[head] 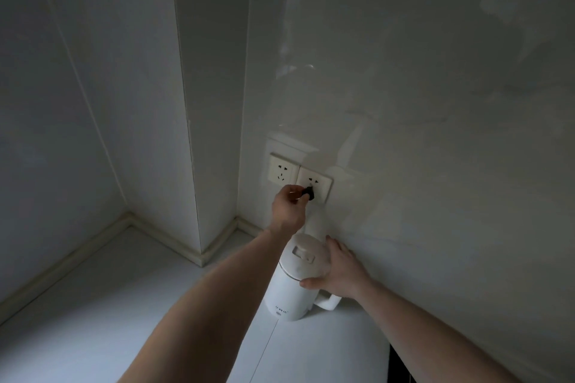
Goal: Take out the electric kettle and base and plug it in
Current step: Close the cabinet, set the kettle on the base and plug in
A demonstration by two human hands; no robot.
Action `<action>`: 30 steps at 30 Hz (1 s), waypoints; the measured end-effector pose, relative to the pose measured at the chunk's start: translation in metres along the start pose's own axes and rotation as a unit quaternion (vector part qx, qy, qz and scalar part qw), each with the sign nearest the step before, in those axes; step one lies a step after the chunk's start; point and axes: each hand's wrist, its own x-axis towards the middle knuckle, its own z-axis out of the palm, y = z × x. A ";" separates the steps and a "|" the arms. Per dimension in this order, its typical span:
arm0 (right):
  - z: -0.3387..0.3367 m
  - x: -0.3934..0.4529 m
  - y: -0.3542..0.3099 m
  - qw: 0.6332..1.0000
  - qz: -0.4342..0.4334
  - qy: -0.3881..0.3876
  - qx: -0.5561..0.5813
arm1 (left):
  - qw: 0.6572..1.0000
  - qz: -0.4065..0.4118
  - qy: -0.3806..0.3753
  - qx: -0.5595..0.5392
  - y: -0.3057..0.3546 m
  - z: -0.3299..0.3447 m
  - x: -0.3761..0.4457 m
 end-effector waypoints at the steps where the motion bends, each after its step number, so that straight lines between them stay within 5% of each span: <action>1: -0.001 0.000 0.003 1.000 0.006 0.002 0.003 | 1.000 -0.003 0.000 -0.009 -0.001 0.000 0.000; 12: 0.002 -0.005 0.007 1.000 0.002 0.003 0.011 | 0.999 0.025 -0.029 0.037 -0.004 -0.002 0.002; 30: 0.000 -0.016 0.013 0.999 -0.006 0.006 0.042 | 0.999 0.028 0.010 -0.036 -0.016 0.004 -0.007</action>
